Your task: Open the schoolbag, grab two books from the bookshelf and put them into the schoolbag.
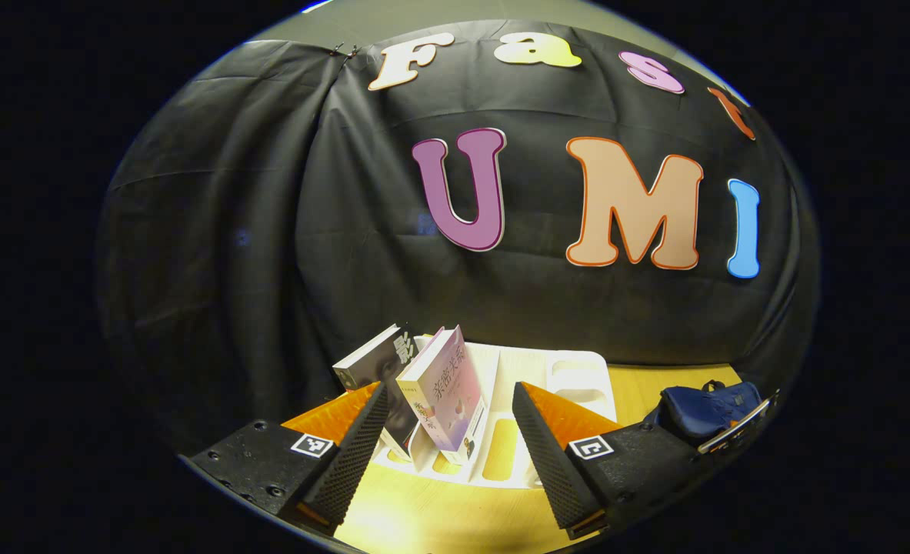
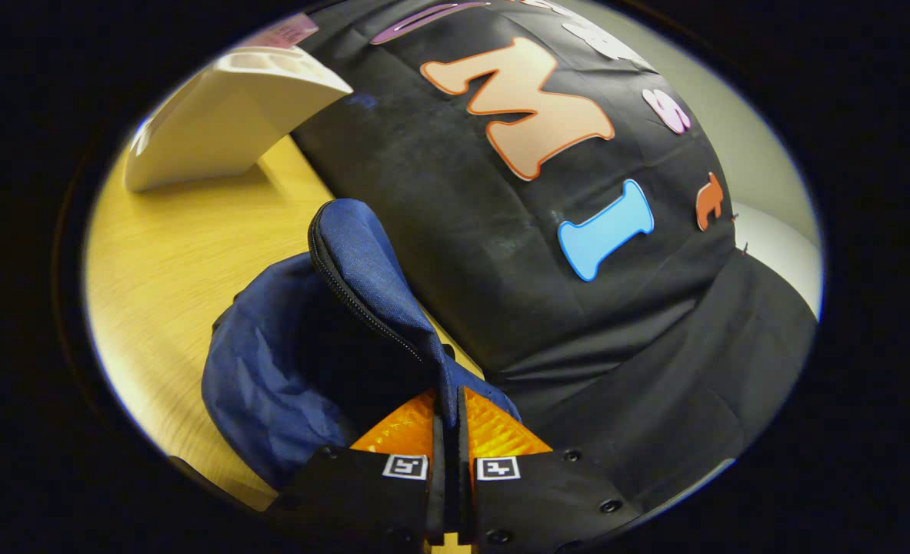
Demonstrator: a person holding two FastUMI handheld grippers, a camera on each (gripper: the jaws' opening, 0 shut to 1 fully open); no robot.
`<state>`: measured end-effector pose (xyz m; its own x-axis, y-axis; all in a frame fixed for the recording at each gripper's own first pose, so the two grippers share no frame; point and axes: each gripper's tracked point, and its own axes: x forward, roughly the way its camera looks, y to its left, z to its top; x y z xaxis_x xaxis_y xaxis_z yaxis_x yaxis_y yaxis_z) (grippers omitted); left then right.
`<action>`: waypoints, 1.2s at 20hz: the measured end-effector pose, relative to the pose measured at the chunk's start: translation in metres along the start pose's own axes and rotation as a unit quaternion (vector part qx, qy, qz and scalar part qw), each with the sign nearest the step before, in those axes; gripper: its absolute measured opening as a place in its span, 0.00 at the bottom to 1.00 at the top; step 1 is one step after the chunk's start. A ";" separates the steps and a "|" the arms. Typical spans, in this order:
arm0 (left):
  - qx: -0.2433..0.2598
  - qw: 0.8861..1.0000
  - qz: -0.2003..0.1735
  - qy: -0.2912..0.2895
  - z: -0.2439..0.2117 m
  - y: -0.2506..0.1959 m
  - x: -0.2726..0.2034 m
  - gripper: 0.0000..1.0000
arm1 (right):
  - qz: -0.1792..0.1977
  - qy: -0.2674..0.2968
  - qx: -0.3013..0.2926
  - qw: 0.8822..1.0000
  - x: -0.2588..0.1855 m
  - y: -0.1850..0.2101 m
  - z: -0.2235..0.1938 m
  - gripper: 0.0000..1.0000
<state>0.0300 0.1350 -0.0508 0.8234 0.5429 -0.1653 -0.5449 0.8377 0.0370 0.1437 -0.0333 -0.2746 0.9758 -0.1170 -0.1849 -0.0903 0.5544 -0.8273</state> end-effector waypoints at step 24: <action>-0.077 0.971 -0.083 0.211 -0.056 0.031 0.132 0.94 | -0.049 0.076 0.074 0.993 -0.036 -0.080 0.011 0.09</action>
<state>0.1129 0.2287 -0.1262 0.7815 0.3007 -0.5467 -0.4540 0.8751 -0.1677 0.1183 -0.0645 -0.1963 0.9359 -0.2935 -0.1946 0.0451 0.6479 -0.7604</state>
